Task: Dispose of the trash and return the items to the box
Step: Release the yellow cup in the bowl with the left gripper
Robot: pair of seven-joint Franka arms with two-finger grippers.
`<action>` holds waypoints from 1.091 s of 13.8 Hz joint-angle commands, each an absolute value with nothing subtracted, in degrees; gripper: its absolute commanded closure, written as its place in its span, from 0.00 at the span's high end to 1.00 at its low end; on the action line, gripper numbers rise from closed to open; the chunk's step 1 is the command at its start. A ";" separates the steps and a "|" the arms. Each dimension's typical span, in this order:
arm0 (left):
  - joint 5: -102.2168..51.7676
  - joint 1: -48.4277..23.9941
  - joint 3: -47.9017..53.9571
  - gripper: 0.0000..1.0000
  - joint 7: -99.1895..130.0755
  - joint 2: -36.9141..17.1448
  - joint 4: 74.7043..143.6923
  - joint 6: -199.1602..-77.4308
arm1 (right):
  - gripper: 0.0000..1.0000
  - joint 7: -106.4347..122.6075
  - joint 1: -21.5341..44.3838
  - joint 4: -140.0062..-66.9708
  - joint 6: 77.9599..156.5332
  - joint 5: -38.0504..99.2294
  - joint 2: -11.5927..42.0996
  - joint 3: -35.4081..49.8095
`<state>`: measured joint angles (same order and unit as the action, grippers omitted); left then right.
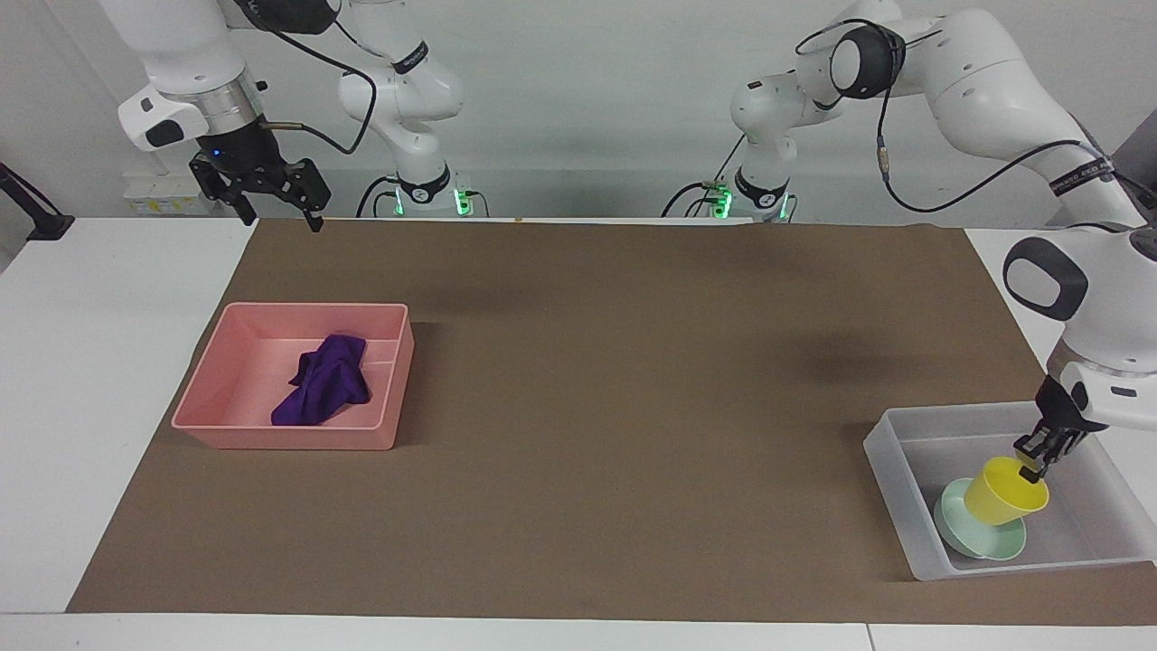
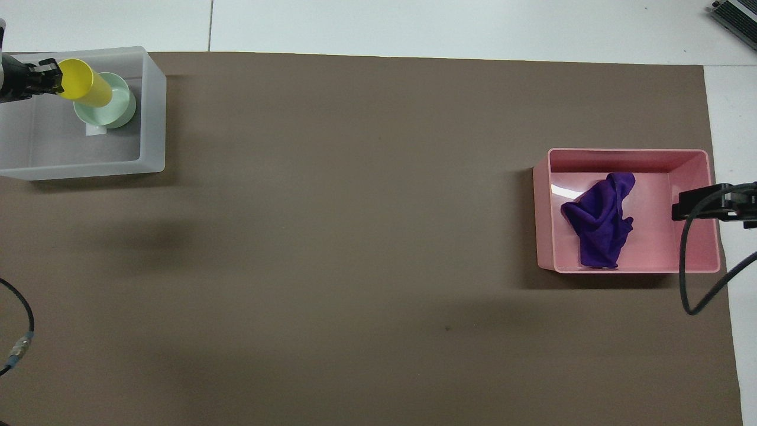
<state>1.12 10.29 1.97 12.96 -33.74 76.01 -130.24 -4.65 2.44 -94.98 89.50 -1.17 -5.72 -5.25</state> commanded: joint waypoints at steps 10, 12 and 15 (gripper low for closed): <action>-0.09 11.78 2.29 1.00 13.10 -36.04 77.26 -132.63 | 1.00 -3.69 2.11 -96.68 89.47 -1.14 -7.38 -5.01; 0.09 11.52 2.37 1.00 9.69 -33.94 77.34 -132.37 | 1.00 -3.95 2.11 -96.68 89.56 -1.14 -7.38 -5.01; -0.09 10.64 2.37 1.00 -3.56 -27.54 82.68 -131.22 | 1.00 -4.04 2.11 -96.68 89.47 -1.14 -7.38 -5.01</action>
<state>-0.02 11.16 2.67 3.29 -33.50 77.00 -132.71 -4.65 2.44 -95.10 89.50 -1.17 -5.92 -5.24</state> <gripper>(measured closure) 0.018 0.000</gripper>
